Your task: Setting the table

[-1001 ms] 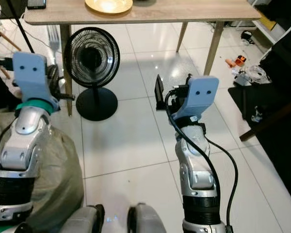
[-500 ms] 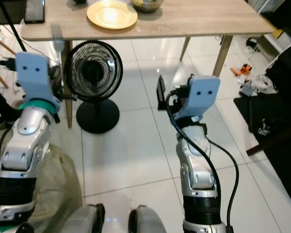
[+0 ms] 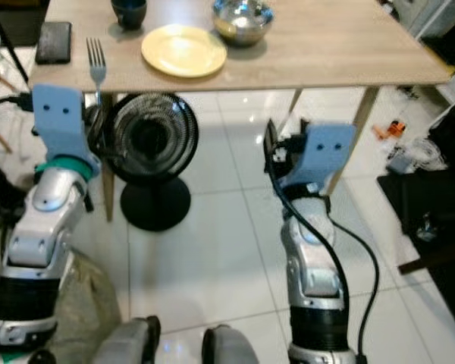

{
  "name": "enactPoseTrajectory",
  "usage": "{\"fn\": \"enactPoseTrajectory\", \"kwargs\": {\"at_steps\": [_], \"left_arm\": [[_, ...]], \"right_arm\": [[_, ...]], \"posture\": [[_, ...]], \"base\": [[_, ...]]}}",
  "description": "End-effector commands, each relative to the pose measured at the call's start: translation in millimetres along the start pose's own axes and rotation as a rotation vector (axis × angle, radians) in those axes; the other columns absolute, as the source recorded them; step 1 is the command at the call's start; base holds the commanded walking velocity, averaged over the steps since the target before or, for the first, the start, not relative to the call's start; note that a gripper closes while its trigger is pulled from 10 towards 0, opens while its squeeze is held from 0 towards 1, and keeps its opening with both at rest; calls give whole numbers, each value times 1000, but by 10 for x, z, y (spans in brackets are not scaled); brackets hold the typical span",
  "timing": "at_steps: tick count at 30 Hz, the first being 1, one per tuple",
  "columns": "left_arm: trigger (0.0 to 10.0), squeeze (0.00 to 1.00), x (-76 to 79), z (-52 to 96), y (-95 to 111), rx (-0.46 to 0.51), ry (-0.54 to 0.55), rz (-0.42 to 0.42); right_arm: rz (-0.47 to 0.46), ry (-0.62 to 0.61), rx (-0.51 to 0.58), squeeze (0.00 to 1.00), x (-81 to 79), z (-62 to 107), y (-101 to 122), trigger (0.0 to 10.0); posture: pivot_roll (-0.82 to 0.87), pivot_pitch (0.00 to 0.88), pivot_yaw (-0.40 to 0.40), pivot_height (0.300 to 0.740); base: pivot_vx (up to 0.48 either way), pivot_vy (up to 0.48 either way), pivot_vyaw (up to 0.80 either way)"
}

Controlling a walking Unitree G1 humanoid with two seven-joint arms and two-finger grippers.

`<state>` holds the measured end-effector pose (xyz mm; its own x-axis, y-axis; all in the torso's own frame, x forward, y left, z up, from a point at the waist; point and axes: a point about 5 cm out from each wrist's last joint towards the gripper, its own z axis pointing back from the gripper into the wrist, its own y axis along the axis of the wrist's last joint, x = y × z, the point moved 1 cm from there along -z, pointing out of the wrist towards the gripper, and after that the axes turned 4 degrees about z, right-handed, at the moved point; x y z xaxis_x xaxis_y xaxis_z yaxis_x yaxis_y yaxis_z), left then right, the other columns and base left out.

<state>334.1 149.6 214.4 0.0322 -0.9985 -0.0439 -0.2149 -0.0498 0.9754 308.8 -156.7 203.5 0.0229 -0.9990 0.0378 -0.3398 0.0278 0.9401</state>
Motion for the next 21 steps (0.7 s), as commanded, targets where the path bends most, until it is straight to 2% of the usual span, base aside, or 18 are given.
{"fn": "enactPoseTrajectory", "kwargs": {"at_steps": [1,21], "left_arm": [[10000,0,47,16,-17,-7,-13,8],[10000,0,48,5,-4,-3,-16,10]], "right_arm": [[14,-25,-19,0,83,24,-36,10000],[45,-11,-11,0,66,17,-27,10000]], "posture": [[16,87,11,740],[26,86,14,740]], "base": [[458,0,0],[452,0,0]]}}
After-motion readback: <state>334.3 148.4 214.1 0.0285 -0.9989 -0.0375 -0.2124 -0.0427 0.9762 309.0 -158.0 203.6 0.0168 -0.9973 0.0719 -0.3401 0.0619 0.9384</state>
